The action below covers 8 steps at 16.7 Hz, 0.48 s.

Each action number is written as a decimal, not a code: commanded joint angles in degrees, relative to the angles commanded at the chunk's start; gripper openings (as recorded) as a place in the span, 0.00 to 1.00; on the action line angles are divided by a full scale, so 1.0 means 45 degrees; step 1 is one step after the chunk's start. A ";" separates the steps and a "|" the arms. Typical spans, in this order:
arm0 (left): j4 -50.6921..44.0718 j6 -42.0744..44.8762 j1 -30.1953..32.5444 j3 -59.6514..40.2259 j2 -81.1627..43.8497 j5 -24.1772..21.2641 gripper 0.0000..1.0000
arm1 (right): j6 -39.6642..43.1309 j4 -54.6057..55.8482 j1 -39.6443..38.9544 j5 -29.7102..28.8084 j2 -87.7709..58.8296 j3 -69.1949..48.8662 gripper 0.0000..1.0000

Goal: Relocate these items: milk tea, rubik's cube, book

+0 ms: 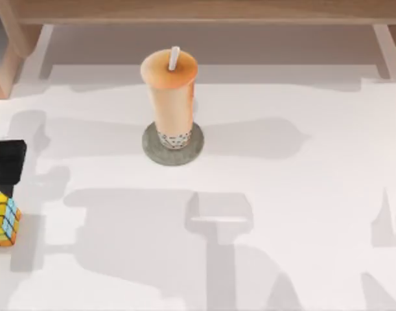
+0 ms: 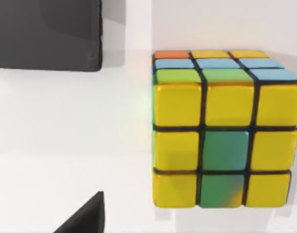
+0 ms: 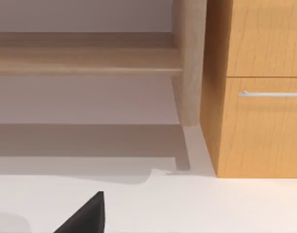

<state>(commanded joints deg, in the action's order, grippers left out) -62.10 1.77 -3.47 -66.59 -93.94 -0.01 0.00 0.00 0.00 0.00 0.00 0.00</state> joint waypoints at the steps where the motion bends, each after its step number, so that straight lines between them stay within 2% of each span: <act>1: -0.0088 0.0003 -0.0005 -0.0095 -0.0128 0.0001 1.00 | 0.0000 0.0000 0.0000 0.0000 0.0000 0.0000 1.00; 8: 0.0435 -0.0020 0.0017 0.0322 -0.0282 0.0001 1.00 | 0.0000 0.0000 0.0000 0.0000 0.0000 0.0000 1.00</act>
<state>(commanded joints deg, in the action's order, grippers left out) -60.14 1.68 -3.40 -65.14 -95.21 -0.01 0.00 0.00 0.00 0.00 0.00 0.00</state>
